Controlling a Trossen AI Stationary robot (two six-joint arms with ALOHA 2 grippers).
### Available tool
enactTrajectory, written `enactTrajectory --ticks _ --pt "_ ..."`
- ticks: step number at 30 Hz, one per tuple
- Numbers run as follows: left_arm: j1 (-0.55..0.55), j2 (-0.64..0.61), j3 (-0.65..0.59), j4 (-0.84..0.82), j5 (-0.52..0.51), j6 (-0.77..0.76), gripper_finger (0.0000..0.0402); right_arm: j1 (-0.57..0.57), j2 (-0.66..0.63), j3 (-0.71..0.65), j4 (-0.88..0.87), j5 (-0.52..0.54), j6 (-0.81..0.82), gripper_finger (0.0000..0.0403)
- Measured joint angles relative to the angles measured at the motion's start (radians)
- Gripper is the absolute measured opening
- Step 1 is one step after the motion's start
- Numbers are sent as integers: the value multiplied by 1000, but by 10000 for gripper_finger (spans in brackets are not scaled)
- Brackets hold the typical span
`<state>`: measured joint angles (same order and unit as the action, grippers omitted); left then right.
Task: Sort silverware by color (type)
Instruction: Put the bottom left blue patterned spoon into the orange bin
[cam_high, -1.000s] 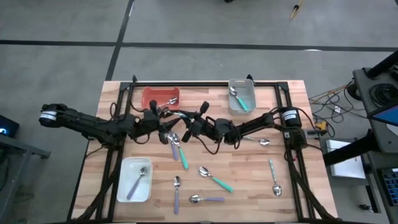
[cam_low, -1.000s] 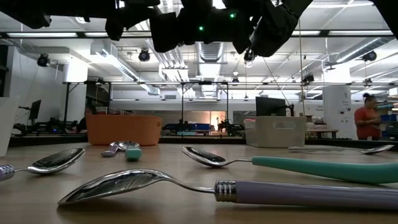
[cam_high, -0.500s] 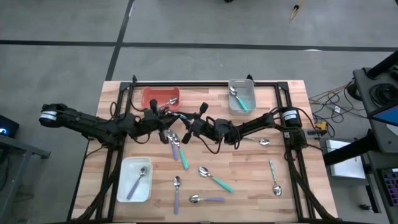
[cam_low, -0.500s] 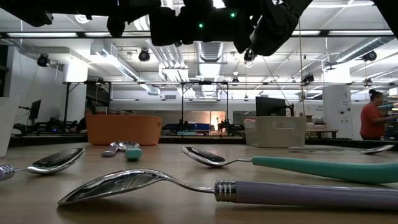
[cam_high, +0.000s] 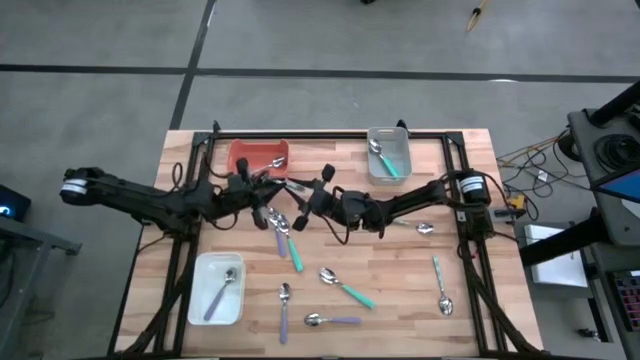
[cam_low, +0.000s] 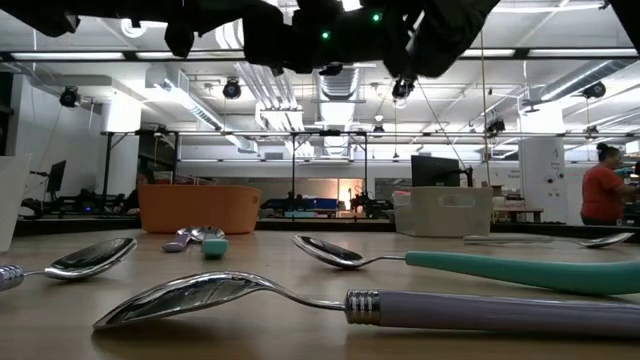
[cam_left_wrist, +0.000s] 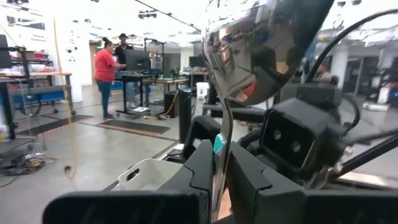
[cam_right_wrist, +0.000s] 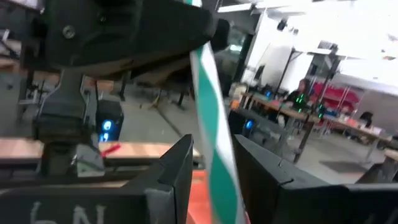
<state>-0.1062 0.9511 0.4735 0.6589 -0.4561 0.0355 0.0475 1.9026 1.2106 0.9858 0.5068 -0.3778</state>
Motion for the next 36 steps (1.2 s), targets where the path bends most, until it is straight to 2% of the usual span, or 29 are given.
enactTrajectory --ticks 10,19,25,30,36 --pt "16 -15 105 -111 -25 87 8 -4 -78 0 -222 17 164 107" --pt "24 9 185 -111 -60 81 7 -30 -84 -2 -285 4 185 107" --pt "27 4 222 -192 -62 87 7 -38 -83 -3 -393 18 181 107" --pt "41 -3 280 -423 -62 34 7 -35 -96 -4 -550 17 206 107" --pt "45 6 401 -879 -56 -52 7 -32 -194 -4 -850 17 252 107"
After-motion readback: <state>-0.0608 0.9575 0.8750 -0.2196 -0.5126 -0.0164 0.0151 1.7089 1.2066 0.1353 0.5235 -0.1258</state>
